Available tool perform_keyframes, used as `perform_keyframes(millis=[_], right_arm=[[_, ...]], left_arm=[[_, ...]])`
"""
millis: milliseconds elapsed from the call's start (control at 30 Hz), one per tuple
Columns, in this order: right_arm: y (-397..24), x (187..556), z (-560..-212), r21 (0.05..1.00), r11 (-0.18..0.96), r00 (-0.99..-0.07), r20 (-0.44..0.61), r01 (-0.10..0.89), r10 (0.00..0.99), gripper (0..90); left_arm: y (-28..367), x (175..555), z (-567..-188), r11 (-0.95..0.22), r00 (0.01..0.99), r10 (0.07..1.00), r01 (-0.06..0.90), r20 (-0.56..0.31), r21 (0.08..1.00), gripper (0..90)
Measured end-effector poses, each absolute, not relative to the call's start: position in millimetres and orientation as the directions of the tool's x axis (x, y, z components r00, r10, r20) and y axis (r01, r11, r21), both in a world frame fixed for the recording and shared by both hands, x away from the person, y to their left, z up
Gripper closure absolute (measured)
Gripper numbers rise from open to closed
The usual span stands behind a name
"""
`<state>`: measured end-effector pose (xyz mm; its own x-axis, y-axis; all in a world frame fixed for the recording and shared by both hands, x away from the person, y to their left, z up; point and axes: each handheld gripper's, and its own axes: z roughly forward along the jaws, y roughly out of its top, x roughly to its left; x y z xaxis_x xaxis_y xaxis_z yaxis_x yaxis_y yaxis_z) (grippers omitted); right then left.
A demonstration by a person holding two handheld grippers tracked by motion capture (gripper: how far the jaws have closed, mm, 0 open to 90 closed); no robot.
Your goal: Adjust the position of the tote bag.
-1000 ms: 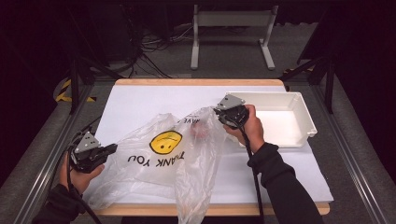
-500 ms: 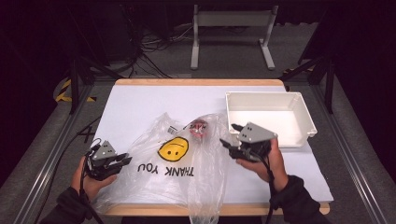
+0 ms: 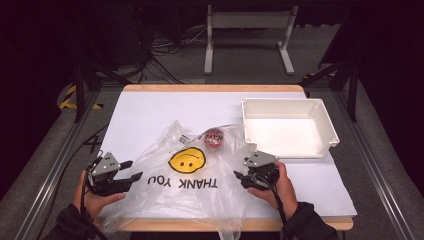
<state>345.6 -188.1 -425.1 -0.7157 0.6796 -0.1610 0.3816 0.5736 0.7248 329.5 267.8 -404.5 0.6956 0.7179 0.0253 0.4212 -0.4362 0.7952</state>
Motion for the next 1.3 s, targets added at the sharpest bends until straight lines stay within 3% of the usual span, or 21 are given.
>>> perform_keyframes(millis=[100, 200, 533, 900, 1000, 1067, 1200, 1233, 1300], right_arm=[[-192.9, 347.8, -430.3, 0.718, 0.589, -0.74, -0.155, 0.371, 0.654, 78.3], [-194.8, 347.3, -430.4, 0.715, 0.602, -0.75, -0.165, 0.356, 0.64, 87.2], [-200.1, 348.2, -431.8, 0.711, 0.609, -0.741, -0.186, 0.351, 0.645, 88.6], [-203.4, 341.9, -436.5, 0.698, 0.636, -0.755, -0.209, 0.329, 0.621, 84.8], [-204.6, 341.0, -436.2, 0.7, 0.635, -0.753, -0.214, 0.326, 0.622, 84.4], [-205.8, 340.5, -436.1, 0.702, 0.633, -0.75, -0.216, 0.327, 0.626, 83.7], [-205.8, 340.1, -436.1, 0.702, 0.633, -0.745, -0.221, 0.327, 0.63, 82.5], [-205.1, 340.6, -436.2, 0.702, 0.633, -0.743, -0.223, 0.327, 0.631, 82.2], [-204.7, 341.1, -436.4, 0.703, 0.631, -0.742, -0.223, 0.327, 0.633, 82.2]], left_arm=[[274.1, 330.0, -396.0, -0.382, 0.681, 0.733, 0.409, 0.002, 0.829, 21.7], [277.0, 331.4, -391.7, -0.347, 0.675, 0.738, 0.407, -0.022, 0.845, 18.2], [253.5, 371.3, -386.9, -0.384, 0.698, 0.716, 0.39, 0.003, 0.837, 17.6], [181.4, 445.8, -398.8, -0.475, 0.732, 0.68, 0.476, -0.035, 0.74, 18.9], [169.5, 455.2, -407.2, -0.524, 0.706, 0.708, 0.507, 0.019, 0.685, 23.3], [165.3, 459.1, -412.9, -0.551, 0.704, 0.709, 0.524, 0.033, 0.649, 32.3], [165.2, 460.5, -420.3, -0.586, 0.721, 0.691, 0.514, 0.054, 0.626, 63.8], [168.9, 460.8, -422.4, -0.579, 0.71, 0.701, 0.513, 0.065, 0.634, 79.1], [172.4, 461.0, -422.5, -0.57, 0.707, 0.704, 0.51, 0.062, 0.644, 83.4]])
